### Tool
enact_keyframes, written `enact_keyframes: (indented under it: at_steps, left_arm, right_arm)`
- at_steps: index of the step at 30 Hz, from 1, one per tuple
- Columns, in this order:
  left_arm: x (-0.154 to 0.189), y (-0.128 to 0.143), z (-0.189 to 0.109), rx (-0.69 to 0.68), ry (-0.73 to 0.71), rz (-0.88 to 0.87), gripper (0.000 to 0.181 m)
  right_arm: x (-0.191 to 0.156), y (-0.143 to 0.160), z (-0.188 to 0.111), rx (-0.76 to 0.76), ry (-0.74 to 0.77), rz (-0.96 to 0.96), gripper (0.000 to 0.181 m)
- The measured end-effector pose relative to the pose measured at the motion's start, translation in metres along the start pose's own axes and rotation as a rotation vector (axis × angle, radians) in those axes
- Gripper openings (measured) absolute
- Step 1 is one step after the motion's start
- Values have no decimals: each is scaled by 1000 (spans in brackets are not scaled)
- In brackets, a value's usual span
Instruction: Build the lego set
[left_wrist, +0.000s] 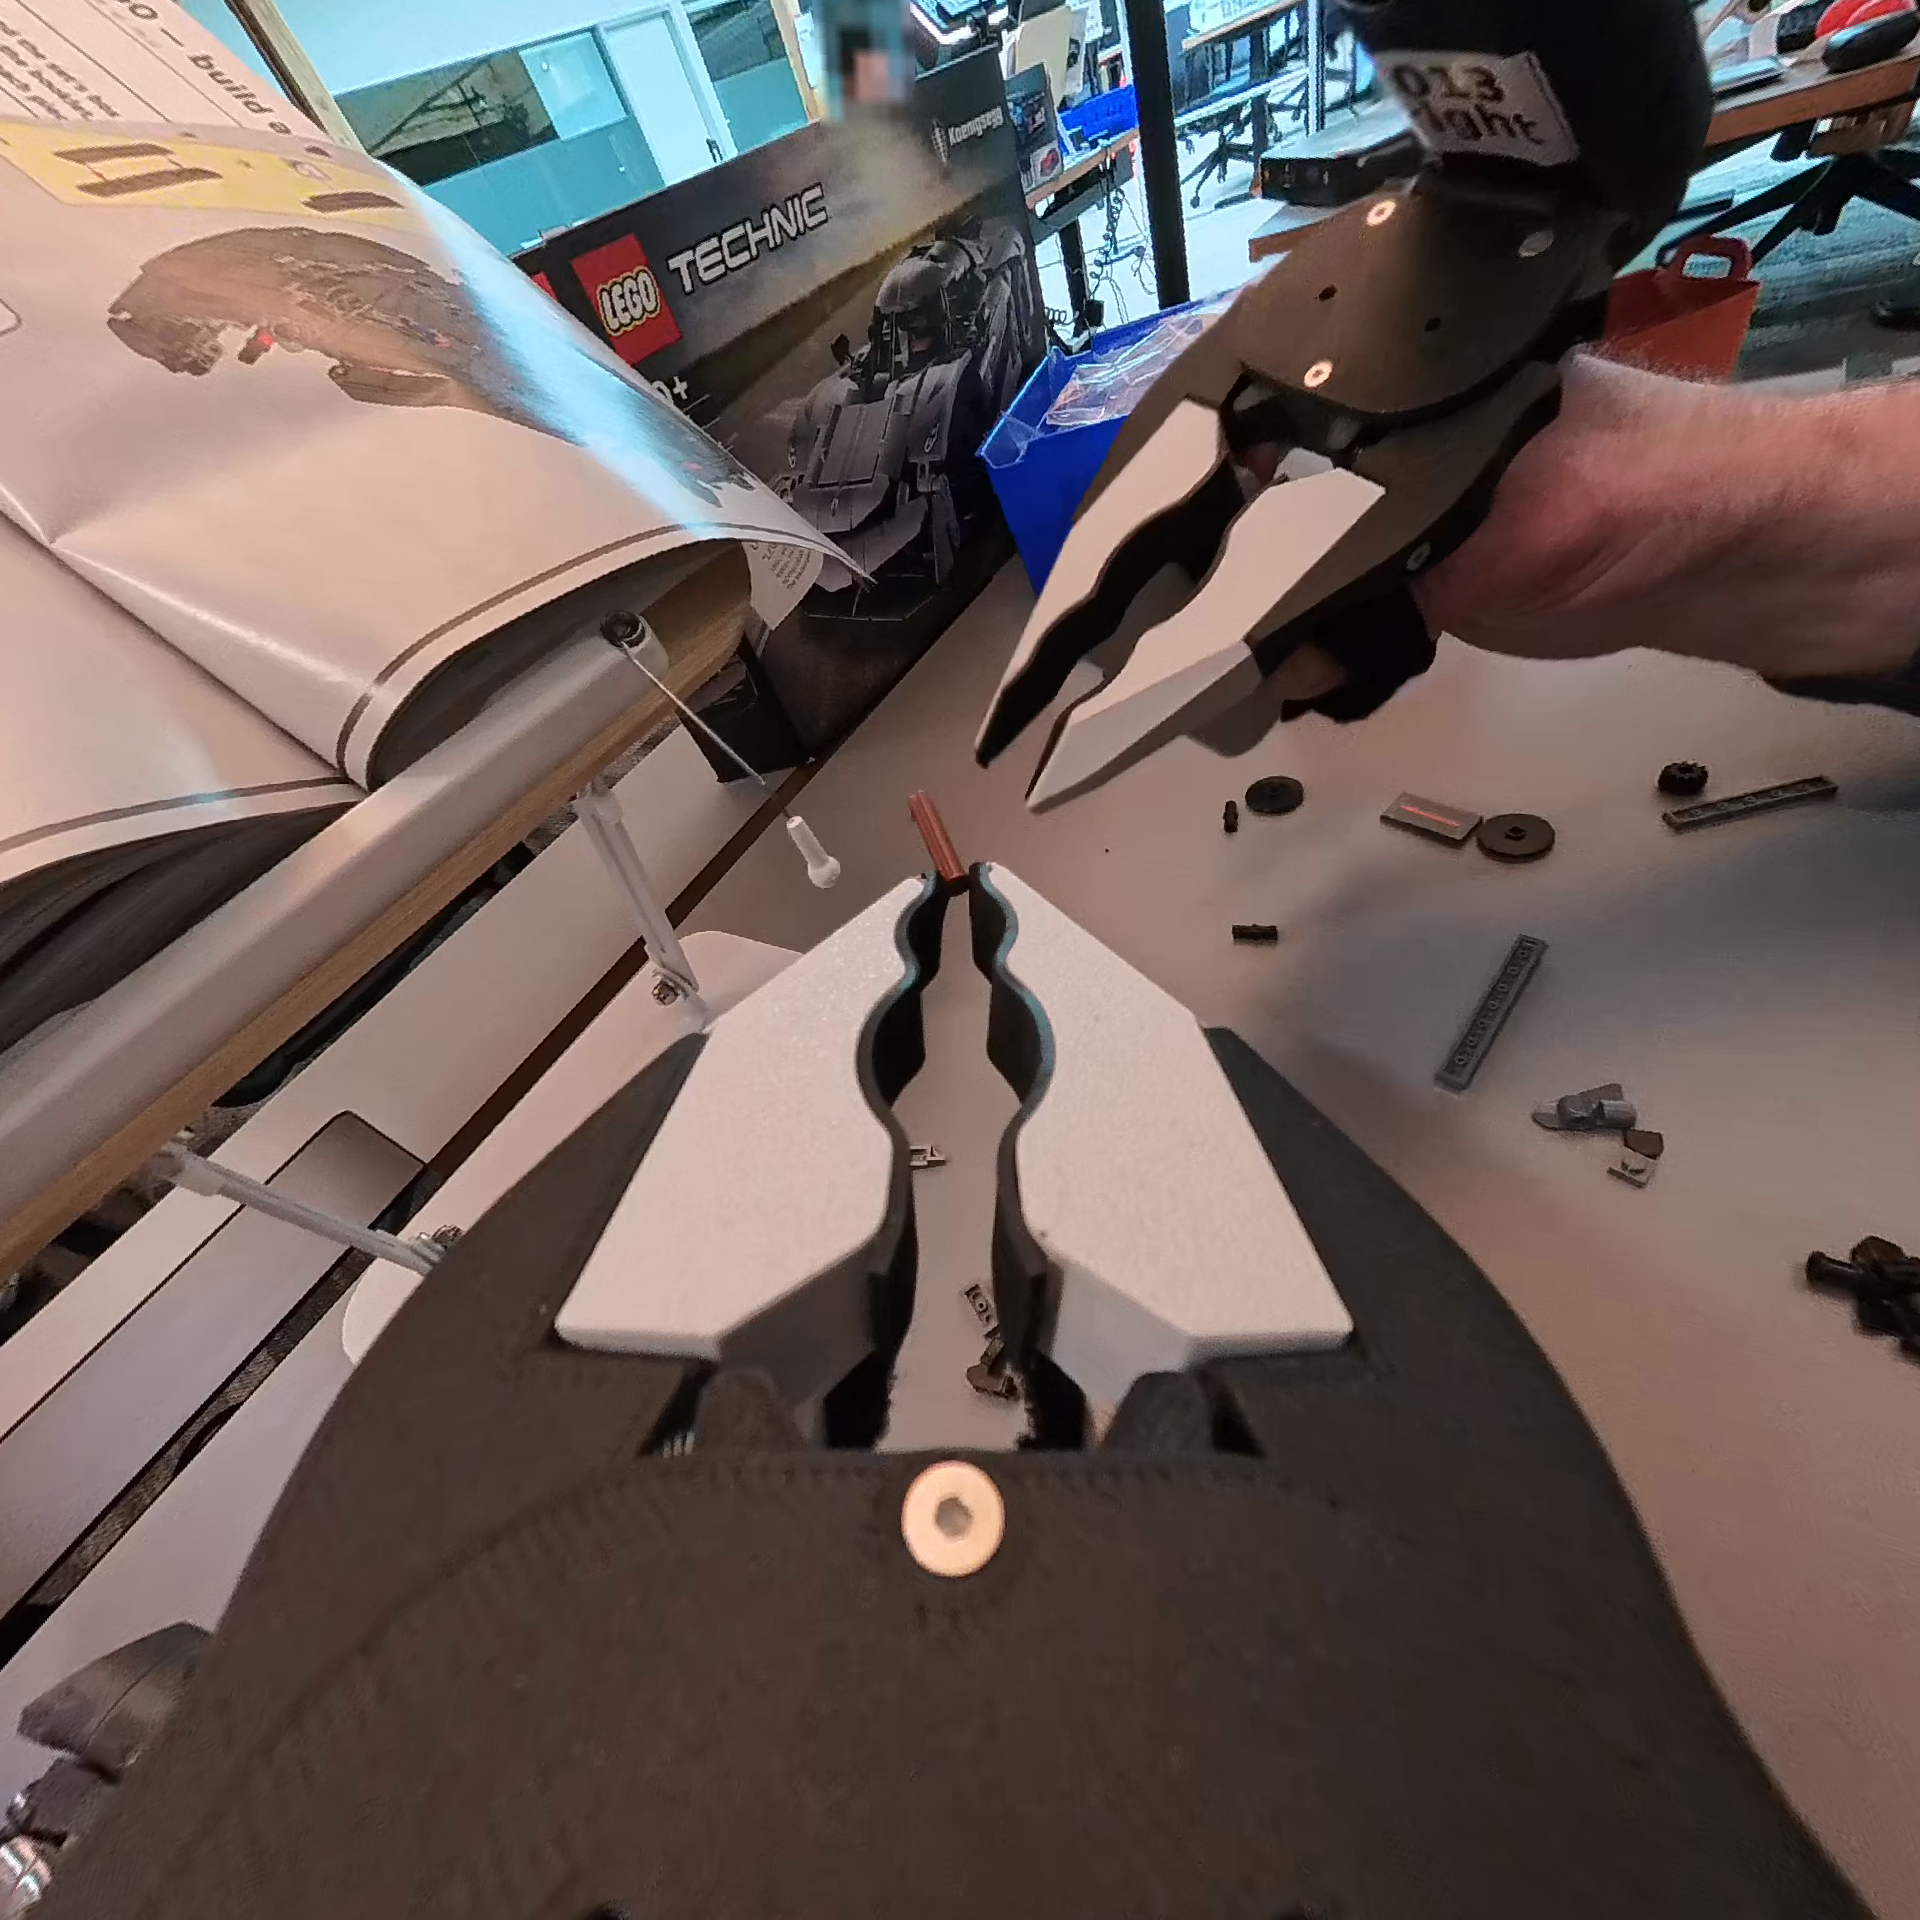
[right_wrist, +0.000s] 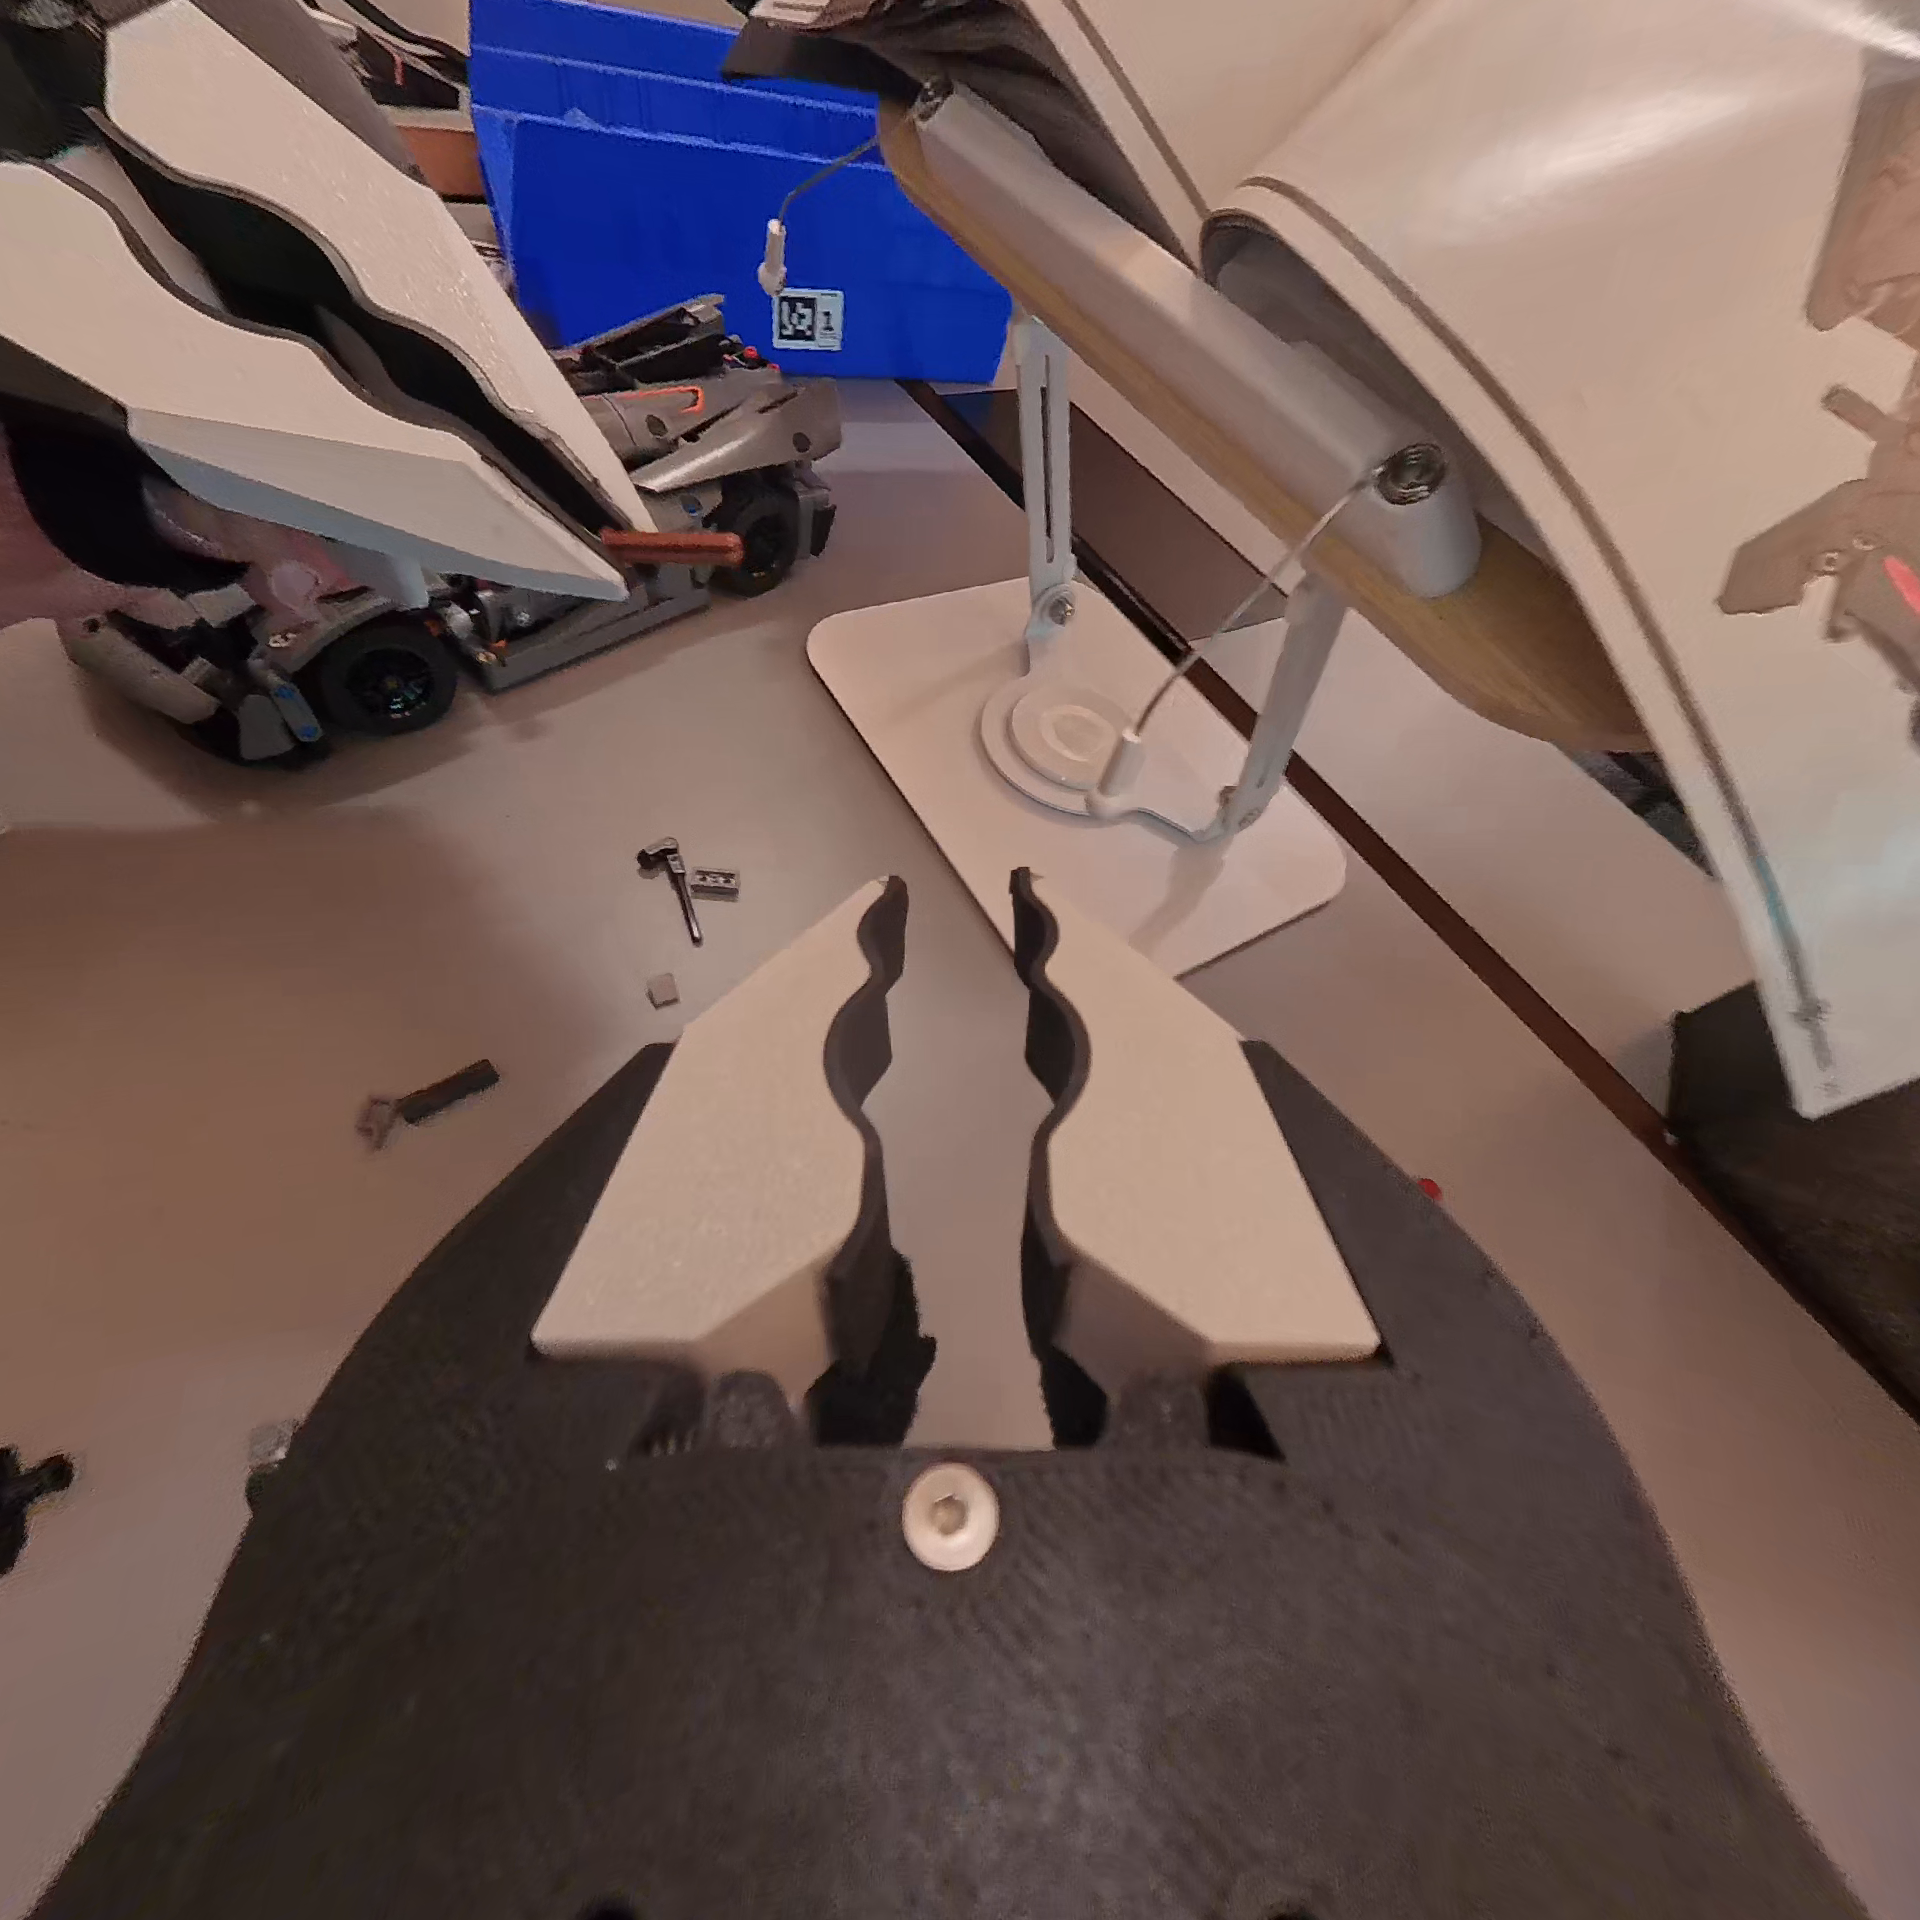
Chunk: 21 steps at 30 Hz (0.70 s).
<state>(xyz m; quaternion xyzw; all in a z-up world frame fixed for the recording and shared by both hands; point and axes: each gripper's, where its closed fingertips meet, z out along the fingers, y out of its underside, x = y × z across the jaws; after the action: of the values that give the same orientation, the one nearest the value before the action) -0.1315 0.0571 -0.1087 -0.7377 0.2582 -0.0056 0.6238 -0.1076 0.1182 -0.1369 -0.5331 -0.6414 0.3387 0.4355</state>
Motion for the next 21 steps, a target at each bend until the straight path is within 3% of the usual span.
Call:
enact_keyframes:
  at_steps: [6, 10, 14, 17, 21]
  left_arm:
    - [-5, -4, -6, 20, -16, -10, 3]
    - [-6, -6, -8, 28, -18, -13, 3]
    - [-4, -7, -7, 24, -14, -8, 3]
    - [-6, -6, -8, 18, -20, -3, 3]
    - [-11, -6, -12, 29, -30, -20, 2]
  right_arm:
    - [47, -3, -52, 40, 116, 45, 22]
    - [61, 25, -85, -22, 76, 141, 22]
    - [34, 58, -99, -167, -82, 148, 24]
    - [20, 87, -104, -312, -88, 68, 25]
    - [-13, 115, -124, -447, -225, 68, 25]
